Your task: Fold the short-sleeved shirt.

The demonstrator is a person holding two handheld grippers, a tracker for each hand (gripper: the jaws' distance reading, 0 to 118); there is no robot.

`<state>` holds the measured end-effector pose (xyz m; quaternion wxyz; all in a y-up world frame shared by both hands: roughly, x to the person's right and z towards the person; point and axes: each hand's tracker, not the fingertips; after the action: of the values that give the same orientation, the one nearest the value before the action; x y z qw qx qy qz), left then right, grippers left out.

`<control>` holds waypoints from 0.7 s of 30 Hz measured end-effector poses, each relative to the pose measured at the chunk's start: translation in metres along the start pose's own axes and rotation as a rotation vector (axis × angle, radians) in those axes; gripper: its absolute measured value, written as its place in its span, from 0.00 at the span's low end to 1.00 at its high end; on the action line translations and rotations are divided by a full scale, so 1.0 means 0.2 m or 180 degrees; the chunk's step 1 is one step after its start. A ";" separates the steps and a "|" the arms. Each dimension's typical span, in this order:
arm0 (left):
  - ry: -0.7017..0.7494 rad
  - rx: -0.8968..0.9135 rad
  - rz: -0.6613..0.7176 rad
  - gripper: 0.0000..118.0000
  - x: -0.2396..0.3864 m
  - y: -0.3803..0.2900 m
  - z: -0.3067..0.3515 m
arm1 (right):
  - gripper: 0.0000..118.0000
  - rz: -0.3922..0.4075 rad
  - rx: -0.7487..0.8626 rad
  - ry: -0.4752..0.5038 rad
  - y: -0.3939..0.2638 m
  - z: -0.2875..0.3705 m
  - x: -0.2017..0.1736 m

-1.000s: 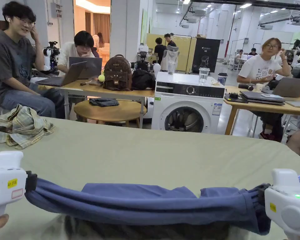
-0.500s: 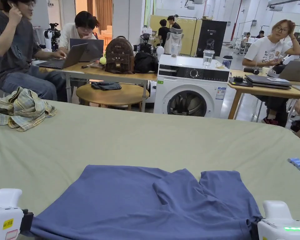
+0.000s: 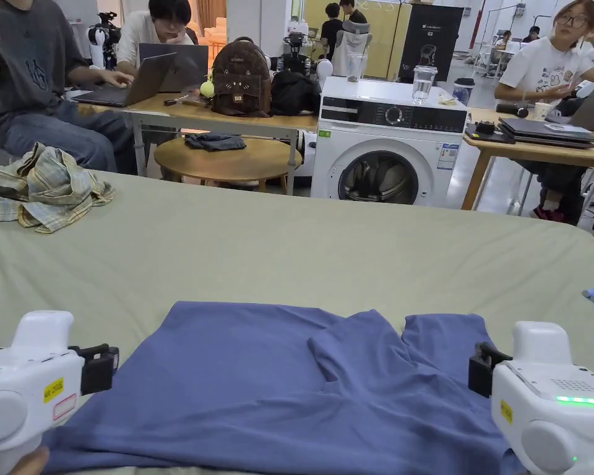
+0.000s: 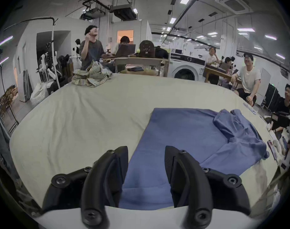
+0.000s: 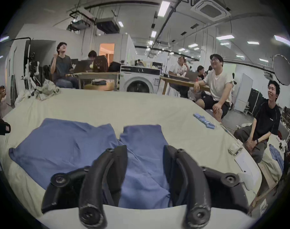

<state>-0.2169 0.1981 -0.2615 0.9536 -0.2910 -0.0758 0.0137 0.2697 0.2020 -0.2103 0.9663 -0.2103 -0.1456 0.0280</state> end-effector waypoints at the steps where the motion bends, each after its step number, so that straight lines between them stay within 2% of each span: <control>1: 0.0000 0.0054 -0.0045 0.31 0.04 -0.01 0.00 | 0.27 0.0001 0.0036 -0.0003 0.00 0.01 -0.03; 3: 0.0125 0.0151 -0.0192 0.11 0.10 -0.02 -0.01 | 0.02 -0.0044 0.0107 0.0046 -0.01 0.01 -0.08; 4: 0.0201 0.0188 -0.0235 0.01 0.13 -0.03 -0.01 | 0.00 -0.0063 0.0142 0.0078 0.00 0.02 -0.10; 8: 0.0083 0.0147 -0.0166 0.00 0.12 -0.04 -0.05 | 0.00 -0.0100 0.0242 0.0210 -0.02 0.02 -0.17; 13: 0.0126 0.0013 -0.0169 0.00 0.12 -0.01 -0.11 | 0.00 -0.0139 0.0127 0.0271 -0.04 -0.04 -0.22; 16: -0.0006 -0.0132 0.0006 0.00 0.05 0.08 -0.22 | 0.00 -0.0146 0.0046 0.0259 -0.03 -0.09 -0.23; 21: -0.0187 -0.0386 -0.0061 0.00 0.02 0.36 -0.51 | 0.00 -0.0154 -0.0133 0.0319 -0.01 -0.21 -0.24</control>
<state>-0.1967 0.2016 -0.3838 0.9317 -0.3470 -0.1072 0.0084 0.2361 0.1786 -0.2587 0.9682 -0.2279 -0.1026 -0.0090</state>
